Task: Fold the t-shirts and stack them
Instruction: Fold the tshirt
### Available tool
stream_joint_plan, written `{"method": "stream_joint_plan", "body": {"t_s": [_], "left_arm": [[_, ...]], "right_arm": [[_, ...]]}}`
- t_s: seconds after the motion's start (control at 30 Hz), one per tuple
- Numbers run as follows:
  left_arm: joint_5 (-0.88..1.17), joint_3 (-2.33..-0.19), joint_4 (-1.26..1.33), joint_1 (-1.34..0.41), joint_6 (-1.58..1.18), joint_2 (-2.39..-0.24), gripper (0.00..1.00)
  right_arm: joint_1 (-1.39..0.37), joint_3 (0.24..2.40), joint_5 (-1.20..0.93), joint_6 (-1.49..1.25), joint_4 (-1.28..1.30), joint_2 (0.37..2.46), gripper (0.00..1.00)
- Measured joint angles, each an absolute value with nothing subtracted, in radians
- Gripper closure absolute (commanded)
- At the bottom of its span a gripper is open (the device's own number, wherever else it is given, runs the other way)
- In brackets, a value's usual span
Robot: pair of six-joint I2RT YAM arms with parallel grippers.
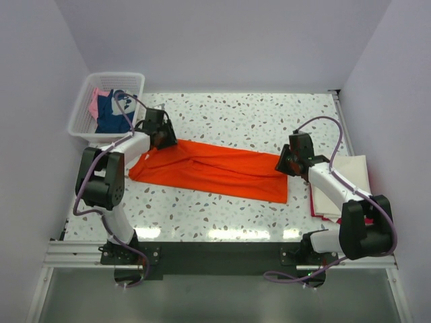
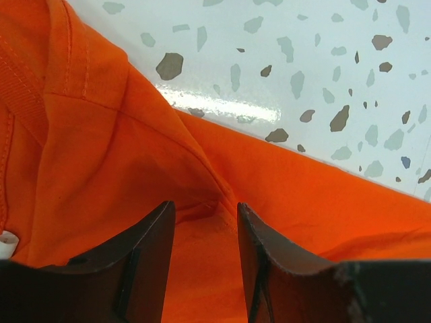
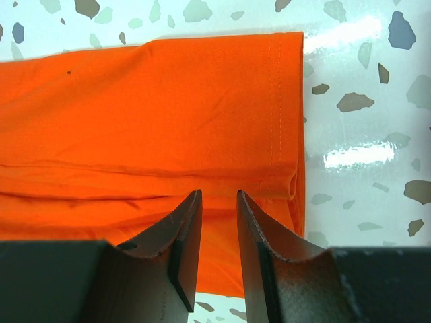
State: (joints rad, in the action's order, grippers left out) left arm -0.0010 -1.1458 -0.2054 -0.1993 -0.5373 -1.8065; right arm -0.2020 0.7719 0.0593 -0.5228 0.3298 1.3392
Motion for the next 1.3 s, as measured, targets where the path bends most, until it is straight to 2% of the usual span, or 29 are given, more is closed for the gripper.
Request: {"method": "stream_joint_plan", "body": {"t_s": [0.4,0.77,0.9,1.07,1.3], "left_arm": [[0.01,-1.146,-0.207,-0.225,-0.537,-1.817,0.53],[0.01,-1.146,-0.209,-0.238,-0.538,-1.829,0.64],[0.011,-1.146,-0.21,-0.246,-0.538,-1.829,0.71],[0.011,-1.141,-0.21,-0.248,-0.537,-1.829,0.89],[0.01,-1.107,-0.217,-0.253,-0.538,-1.819,0.98]], "right_arm": [[-0.202,0.765,0.057,-0.523,0.331,1.306,0.69],[-0.202,0.756,0.053,-0.523,0.332,1.287,0.69],[-0.202,0.755,0.052,-0.523,0.334,1.287,0.69],[-0.202,0.75,0.052,-0.523,0.337,1.287,0.69],[-0.202,0.746,0.051,-0.523,0.337,1.278,0.69]]}}
